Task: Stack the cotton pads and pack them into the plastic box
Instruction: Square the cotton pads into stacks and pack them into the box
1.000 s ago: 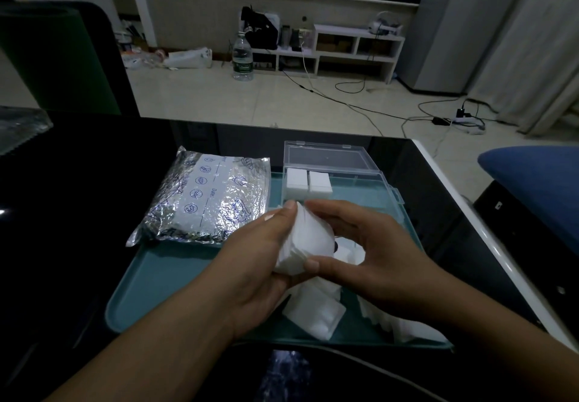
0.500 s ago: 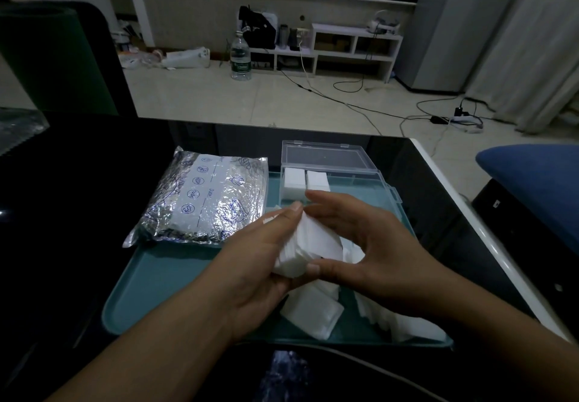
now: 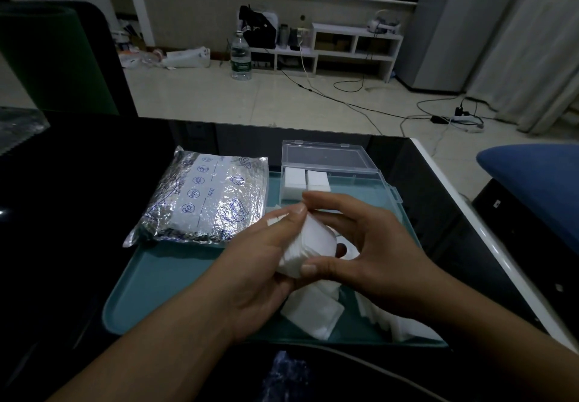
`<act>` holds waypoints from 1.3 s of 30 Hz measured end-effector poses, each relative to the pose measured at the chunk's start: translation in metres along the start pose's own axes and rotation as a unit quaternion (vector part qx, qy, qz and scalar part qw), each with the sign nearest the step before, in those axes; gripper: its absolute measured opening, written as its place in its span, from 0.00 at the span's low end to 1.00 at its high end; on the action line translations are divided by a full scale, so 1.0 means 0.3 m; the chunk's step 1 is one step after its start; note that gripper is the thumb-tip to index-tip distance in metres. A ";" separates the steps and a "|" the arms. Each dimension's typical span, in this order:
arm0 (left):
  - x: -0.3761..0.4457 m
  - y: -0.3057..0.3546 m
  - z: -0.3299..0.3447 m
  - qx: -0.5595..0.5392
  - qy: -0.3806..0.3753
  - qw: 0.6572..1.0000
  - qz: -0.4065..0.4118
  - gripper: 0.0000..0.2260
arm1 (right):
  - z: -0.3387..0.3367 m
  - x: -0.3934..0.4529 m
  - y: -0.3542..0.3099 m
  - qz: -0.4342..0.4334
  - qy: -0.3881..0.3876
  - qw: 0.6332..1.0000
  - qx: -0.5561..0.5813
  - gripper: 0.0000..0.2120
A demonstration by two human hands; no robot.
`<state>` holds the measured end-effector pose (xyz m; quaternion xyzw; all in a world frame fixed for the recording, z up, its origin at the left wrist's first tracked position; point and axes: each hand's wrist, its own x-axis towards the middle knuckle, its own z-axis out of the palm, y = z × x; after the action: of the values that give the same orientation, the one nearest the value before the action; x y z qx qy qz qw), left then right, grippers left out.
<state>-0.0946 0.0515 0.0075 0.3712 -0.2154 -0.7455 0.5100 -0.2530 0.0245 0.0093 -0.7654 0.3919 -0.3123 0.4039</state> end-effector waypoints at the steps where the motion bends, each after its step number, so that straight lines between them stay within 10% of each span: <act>1: -0.002 0.001 0.002 -0.006 -0.006 1.000 -0.003 0.15 | 0.001 0.000 0.000 0.002 -0.003 1.000 -0.006 0.40; 39: -0.015 0.019 0.014 0.030 -0.036 0.999 -0.024 0.19 | -0.035 -0.003 -0.015 0.018 -0.030 0.999 -0.041 0.41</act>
<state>-0.0936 0.0532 0.0157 0.3642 -0.2466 -0.7639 0.4722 -0.2601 0.0229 0.0181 -0.7832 0.4059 -0.2653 0.3893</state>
